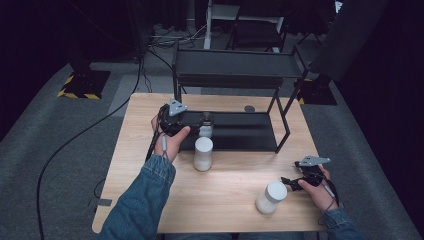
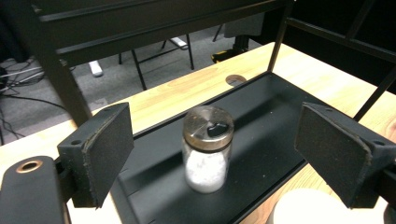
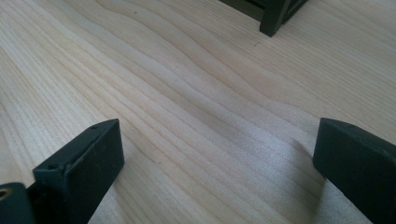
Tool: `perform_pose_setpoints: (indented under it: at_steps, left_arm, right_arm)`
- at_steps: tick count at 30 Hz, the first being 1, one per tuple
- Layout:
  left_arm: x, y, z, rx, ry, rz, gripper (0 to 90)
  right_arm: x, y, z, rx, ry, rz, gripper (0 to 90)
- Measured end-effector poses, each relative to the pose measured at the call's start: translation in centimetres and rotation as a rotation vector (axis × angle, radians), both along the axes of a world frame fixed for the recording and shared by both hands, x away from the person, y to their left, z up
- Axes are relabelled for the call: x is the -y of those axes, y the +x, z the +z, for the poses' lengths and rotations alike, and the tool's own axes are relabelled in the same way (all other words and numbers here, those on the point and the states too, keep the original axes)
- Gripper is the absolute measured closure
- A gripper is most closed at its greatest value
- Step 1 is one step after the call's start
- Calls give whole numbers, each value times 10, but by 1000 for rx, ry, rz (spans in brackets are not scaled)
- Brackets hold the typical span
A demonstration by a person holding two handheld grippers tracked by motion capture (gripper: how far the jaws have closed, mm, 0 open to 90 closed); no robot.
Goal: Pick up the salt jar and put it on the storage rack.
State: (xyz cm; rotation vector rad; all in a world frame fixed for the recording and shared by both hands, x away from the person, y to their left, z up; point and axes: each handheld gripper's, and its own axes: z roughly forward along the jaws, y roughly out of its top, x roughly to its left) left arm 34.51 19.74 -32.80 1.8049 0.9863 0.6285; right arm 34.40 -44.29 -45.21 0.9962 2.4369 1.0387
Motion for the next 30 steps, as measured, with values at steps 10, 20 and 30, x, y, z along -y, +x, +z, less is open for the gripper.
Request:
perform_pose_setpoints:
  at_steps: [10, 20, 30]
  left_arm:
    - [-17, -18, 1, 11, 8, 12, 104]
    - [-32, -33, -4, 14, 0, 36, 49]
    - [-42, -47, -7, 1, -4, 62, 10]
  right_arm:
    - [0, 0, 0, 0, 0, 0, 14]
    - [0, 0, 0, 0, -1, -1, 14]
    - [0, 0, 0, 1, -2, -1, 13]
